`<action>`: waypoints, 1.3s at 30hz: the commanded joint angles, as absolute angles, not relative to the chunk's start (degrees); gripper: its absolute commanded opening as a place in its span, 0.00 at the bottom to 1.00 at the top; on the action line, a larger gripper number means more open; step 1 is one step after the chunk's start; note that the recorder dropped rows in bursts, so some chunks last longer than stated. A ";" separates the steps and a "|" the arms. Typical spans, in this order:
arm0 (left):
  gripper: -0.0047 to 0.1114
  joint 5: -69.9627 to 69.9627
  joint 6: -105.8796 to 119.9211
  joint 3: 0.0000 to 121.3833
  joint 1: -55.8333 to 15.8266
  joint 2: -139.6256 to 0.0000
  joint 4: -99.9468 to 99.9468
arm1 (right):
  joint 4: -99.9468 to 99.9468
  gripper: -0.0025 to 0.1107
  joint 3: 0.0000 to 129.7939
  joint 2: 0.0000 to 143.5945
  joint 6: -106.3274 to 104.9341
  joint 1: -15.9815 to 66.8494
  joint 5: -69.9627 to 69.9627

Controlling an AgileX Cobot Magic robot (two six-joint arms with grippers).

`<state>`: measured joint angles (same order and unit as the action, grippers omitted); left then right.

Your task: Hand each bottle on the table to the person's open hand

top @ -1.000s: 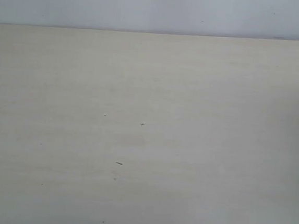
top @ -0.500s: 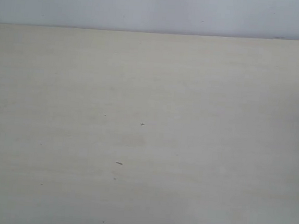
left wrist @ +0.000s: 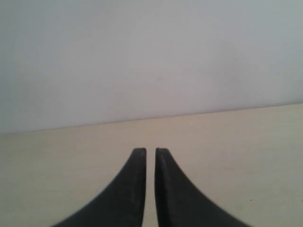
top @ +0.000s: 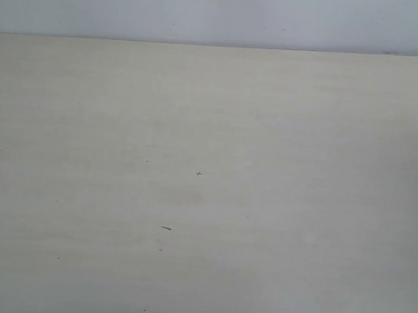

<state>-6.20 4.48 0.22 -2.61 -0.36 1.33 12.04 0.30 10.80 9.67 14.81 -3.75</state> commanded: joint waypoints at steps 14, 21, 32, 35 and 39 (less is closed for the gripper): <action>0.12 -7.88 -7.78 0.00 -2.37 0.00 -11.52 | 11.80 0.02 0.00 10.66 9.53 14.65 -3.37; 0.12 -7.88 -7.78 0.00 -2.37 0.00 -11.52 | 11.80 0.02 0.00 10.66 9.66 14.65 -3.37; 0.12 -7.88 -7.78 0.00 -2.37 0.00 -11.52 | 11.80 0.02 0.00 10.66 9.66 14.65 -3.37; 0.12 -7.99 -7.78 0.00 -2.37 0.00 -11.52 | 11.13 0.02 0.00 10.66 8.43 16.02 -3.37; 0.12 -7.99 -7.78 0.00 -2.37 0.00 -11.52 | 10.95 0.02 0.00 10.66 7.76 16.02 -3.26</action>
<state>-7.88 -7.49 0.22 -2.61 -0.36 -11.50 11.82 0.30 10.80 8.77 15.89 -3.75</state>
